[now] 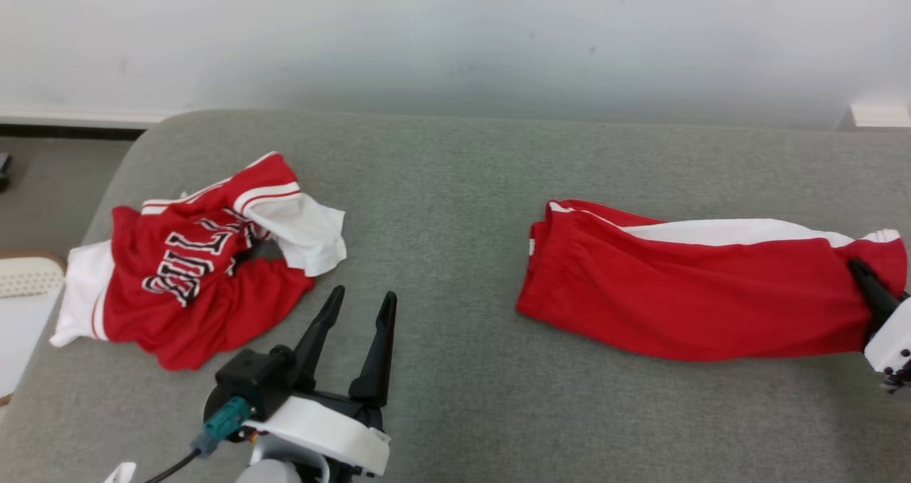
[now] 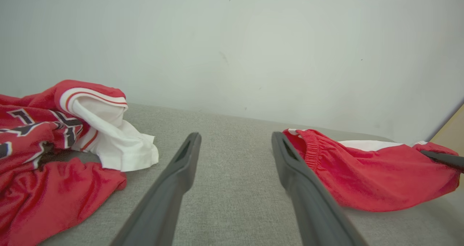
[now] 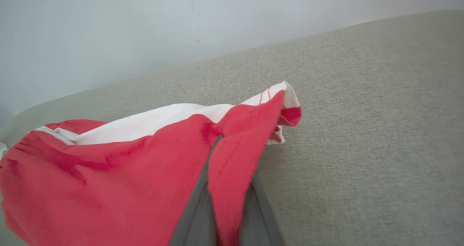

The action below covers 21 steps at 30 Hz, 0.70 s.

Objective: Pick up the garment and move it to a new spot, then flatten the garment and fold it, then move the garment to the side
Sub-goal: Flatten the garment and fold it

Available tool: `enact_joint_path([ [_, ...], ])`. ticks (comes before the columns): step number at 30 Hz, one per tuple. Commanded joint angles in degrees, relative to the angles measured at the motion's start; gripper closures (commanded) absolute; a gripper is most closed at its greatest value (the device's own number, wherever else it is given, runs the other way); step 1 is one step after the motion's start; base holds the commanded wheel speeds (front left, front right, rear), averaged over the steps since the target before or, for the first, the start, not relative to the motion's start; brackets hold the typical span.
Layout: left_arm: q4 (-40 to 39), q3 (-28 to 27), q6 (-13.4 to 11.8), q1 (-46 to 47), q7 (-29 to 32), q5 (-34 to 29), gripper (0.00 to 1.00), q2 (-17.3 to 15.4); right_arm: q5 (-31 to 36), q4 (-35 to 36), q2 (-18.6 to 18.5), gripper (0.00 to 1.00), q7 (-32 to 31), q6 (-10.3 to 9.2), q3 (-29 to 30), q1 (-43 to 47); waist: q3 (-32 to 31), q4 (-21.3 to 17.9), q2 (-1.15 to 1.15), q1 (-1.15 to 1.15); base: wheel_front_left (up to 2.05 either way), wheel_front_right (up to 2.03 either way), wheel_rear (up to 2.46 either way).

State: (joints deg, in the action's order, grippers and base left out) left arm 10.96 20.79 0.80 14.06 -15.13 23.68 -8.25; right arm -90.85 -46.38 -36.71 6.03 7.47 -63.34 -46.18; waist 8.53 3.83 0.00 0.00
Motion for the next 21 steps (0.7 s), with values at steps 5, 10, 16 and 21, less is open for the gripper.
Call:
enact_joint_path([
  [5, 0.9, -1.3, 1.3, -1.1, 0.0, -1.8, 0.00, 1.1, 1.1, 0.5, -2.4, 1.00, 0.5, 0.03, 0.1, -1.0, -0.4, -1.4, 0.00, 0.00, 0.00, 0.00, 0.00],
  [10, 2.4, -2.2, 2.1, -1.4, 0.0, -2.4, 0.00, 2.2, 4.6, 1.0, -3.5, 1.00, -1.0, 0.03, -1.4, -5.0, -1.0, -0.2, 0.00, 0.00, 0.00, 0.00, 0.00],
  [16, 3.6, -2.9, 2.7, -1.7, 0.0, -2.4, 0.00, 3.7, 9.8, 2.5, -0.3, 1.00, -4.7, 0.03, -5.5, -9.1, -1.7, 3.2, 0.00, 0.00, 0.00, 0.00, 0.00],
  [21, 4.5, -3.6, 3.3, -1.9, 0.0, -2.3, 0.00, 4.6, 12.7, 2.4, 4.1, 1.00, -10.8, 0.03, -8.0, -11.1, -2.2, 6.2, 0.00, 0.00, 0.00, 0.00, 0.00],
])
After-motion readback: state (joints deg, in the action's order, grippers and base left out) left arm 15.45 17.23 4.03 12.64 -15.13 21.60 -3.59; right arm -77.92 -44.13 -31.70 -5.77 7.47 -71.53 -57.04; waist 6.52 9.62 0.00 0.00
